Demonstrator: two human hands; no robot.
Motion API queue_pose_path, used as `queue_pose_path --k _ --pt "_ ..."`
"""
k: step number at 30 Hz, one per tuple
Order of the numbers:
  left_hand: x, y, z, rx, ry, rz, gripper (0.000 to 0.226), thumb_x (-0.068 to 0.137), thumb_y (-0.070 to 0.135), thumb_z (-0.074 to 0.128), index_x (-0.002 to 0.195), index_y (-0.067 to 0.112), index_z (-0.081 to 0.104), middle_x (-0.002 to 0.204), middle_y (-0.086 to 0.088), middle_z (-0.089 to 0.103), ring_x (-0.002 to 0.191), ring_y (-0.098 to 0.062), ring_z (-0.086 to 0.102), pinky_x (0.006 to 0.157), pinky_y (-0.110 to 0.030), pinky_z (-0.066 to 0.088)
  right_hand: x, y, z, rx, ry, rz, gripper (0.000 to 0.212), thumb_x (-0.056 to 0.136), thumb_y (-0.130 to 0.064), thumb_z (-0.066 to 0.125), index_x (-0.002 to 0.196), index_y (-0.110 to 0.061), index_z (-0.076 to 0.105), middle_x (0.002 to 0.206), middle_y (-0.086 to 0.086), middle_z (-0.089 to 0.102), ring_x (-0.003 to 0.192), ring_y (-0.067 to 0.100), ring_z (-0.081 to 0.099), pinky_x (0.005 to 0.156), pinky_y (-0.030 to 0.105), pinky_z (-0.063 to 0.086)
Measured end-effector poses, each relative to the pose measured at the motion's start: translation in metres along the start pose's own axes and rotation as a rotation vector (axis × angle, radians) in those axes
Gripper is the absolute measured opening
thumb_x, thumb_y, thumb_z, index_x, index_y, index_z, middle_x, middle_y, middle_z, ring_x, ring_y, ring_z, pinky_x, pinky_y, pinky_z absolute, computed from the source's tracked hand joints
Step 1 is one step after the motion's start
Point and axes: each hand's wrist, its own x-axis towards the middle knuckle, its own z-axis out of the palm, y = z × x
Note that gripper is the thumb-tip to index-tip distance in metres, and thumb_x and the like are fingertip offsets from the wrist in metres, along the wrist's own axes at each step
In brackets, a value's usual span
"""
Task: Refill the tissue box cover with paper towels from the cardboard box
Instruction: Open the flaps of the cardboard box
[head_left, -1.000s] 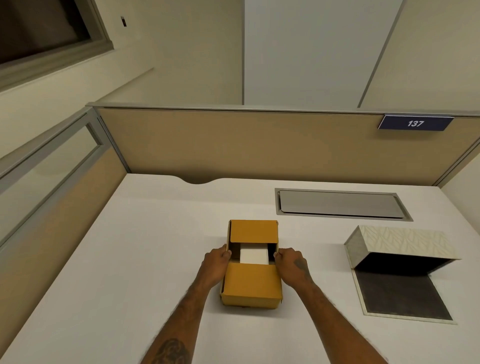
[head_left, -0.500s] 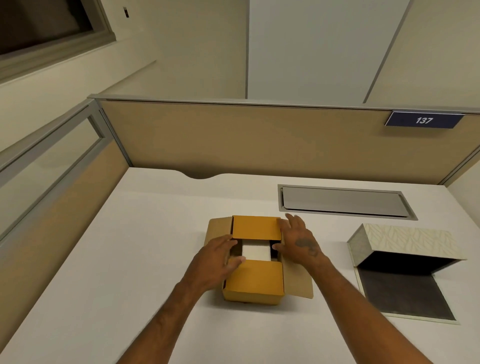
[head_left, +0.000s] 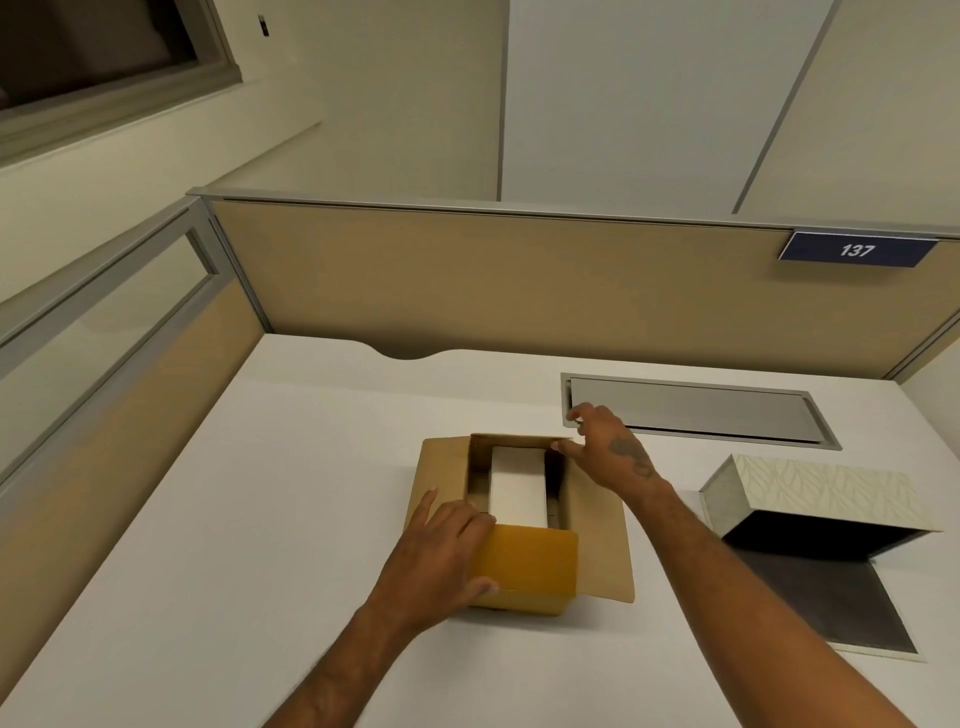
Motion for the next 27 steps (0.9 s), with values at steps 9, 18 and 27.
queue_pose_path --k 9,18,27 --pt "-0.034 0.019 -0.017 -0.396 -0.098 -0.099 0.047 0.091 0.065 0.032 0.101 0.032 0.064 0.099 0.021 0.062 0.091 0.006 0.051 0.105 -0.020 0.033 0.019 -0.041 -0.001 0.150 0.163 0.090 0.007 0.089 -0.020 0.064 0.089 -0.013 0.063 0.095 0.009 0.067 0.082 0.023 0.063 0.068 0.030 0.050" --pt "-0.044 0.008 0.019 -0.184 -0.177 -0.069 0.070 0.070 0.075 0.058 0.127 0.035 0.056 0.129 0.019 0.054 0.122 -0.003 0.046 0.105 -0.020 0.033 0.021 -0.019 0.029 -0.337 -0.128 -0.162 0.040 0.094 -0.024 0.056 0.133 -0.018 0.055 0.136 0.010 0.053 0.125 0.029 0.050 0.102 0.038 0.048" --pt "-0.029 0.003 0.062 -0.045 0.100 0.012 0.029 0.063 0.022 0.087 0.079 0.028 0.063 0.074 0.013 0.062 0.070 -0.006 0.059 0.099 -0.039 0.049 0.024 -0.012 0.042 -0.267 -0.085 -0.155 0.019 0.093 -0.018 0.058 0.107 -0.015 0.069 0.101 0.009 0.070 0.094 0.023 0.066 0.077 0.023 0.046"
